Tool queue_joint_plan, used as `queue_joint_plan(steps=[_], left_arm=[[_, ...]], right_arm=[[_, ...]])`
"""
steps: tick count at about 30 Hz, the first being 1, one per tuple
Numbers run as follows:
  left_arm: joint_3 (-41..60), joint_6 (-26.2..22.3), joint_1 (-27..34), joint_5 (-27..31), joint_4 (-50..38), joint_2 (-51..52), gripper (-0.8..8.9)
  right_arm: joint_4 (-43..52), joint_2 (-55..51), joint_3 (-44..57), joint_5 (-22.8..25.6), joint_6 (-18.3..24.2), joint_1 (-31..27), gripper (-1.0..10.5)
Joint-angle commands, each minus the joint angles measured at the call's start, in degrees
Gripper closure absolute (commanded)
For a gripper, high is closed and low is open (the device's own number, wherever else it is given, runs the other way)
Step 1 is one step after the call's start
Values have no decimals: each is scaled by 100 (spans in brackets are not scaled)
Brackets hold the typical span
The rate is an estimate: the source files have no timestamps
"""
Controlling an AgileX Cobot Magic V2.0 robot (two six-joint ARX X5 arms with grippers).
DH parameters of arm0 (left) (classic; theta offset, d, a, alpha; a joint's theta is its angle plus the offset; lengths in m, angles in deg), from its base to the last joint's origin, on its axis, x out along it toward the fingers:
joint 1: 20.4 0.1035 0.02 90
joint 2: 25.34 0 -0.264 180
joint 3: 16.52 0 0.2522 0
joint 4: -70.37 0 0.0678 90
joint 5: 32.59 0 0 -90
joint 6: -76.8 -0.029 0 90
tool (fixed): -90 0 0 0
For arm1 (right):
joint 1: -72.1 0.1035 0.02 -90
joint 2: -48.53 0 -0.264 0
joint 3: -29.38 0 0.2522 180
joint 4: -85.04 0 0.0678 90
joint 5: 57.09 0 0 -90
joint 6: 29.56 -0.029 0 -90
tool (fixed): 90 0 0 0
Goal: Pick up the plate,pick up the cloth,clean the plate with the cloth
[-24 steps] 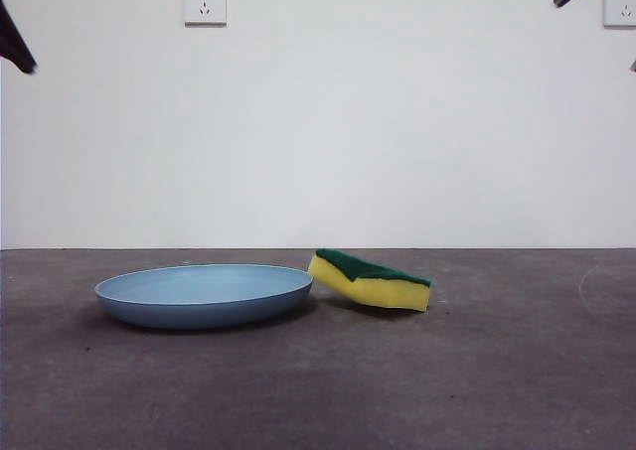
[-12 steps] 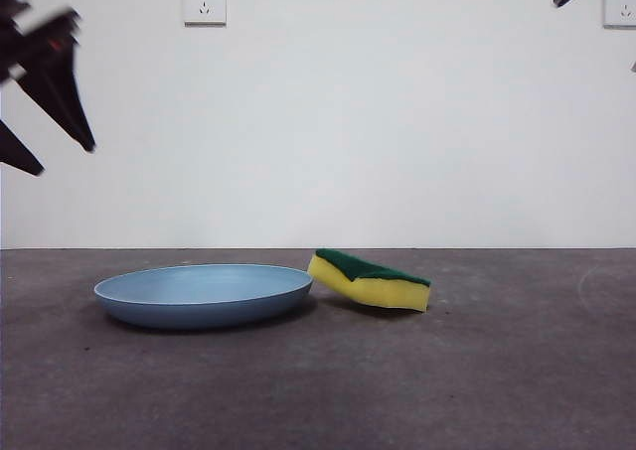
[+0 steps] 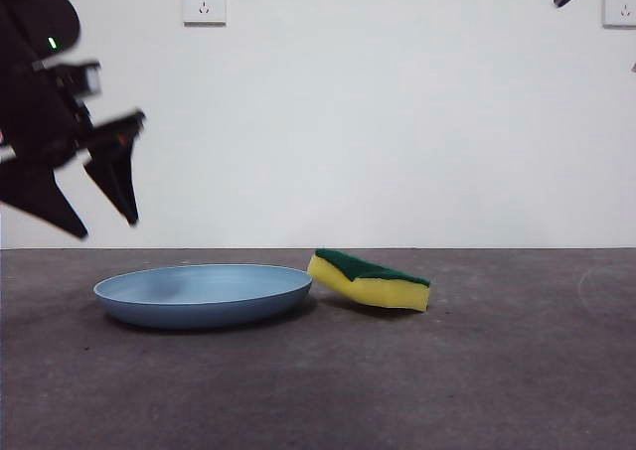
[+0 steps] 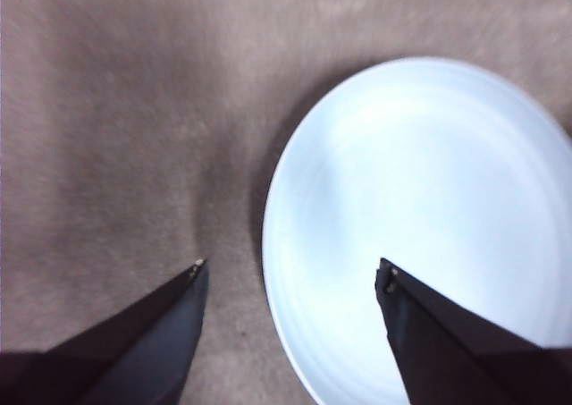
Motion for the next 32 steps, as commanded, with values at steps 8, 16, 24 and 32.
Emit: queue_joint_plan(steps=[8, 16, 24, 32], left_arm=[[15, 20, -245, 179, -409, -905, 501], [15, 11, -339, 422, -450, -1034, 608], [11, -334, -339, 437, -422, -1001, 821], [11, -332, -446, 682, -269, -146, 821]], right_arm=[[9, -4, -9, -4, -35, 13, 474], [9, -4, -9, -4, -37, 13, 474], [57, 2, -9, 9, 17, 70, 476], [706, 337, -98, 39, 162, 660, 526]])
